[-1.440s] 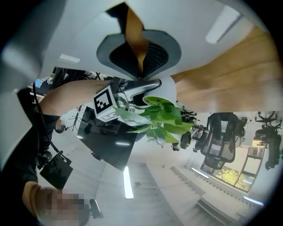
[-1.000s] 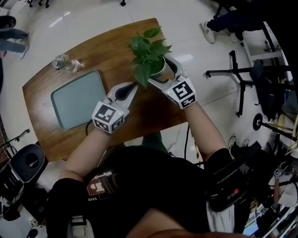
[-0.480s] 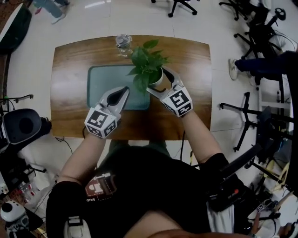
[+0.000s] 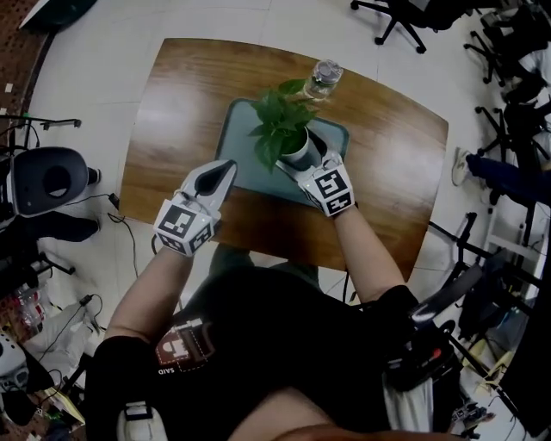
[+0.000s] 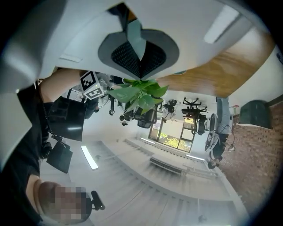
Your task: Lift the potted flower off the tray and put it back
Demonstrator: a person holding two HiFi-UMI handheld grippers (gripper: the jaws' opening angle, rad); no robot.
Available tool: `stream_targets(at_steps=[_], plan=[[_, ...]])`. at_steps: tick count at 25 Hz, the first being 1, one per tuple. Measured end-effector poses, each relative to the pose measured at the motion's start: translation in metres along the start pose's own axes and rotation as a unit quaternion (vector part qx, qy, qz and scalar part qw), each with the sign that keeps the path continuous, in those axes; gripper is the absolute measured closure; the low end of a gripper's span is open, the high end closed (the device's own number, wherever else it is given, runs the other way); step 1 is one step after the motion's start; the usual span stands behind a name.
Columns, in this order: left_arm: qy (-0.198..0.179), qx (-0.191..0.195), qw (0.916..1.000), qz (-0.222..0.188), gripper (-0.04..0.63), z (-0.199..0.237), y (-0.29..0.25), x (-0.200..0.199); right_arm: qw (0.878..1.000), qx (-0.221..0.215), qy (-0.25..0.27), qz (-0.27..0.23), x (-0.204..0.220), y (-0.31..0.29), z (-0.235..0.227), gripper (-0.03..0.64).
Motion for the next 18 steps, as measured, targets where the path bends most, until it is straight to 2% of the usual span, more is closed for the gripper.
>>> stream_targets(at_steps=[7,14,18], plan=[[0.011,-0.002,0.9999,-0.005,0.594,0.012,0.012,0.009,0.998,0.011,0.039,0.043,0.026,-0.008,0.002,0.170],[0.015,0.004,0.9998,-0.008,0.594,0.003,0.010,0.005,0.997,0.006,0.032,0.073,0.034,-0.005,0.002,0.161],[0.011,0.008,0.9998,-0.013,0.594,-0.003,0.008,-0.002,0.995,-0.004,0.034,0.092,0.038,0.005,0.003,0.121]])
Point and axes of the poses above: the fingertips, and each gripper's own axes: y backward along the fingers, z to its left, x out of its underside, the point moved 3 cm from there along y, backward along the fingers
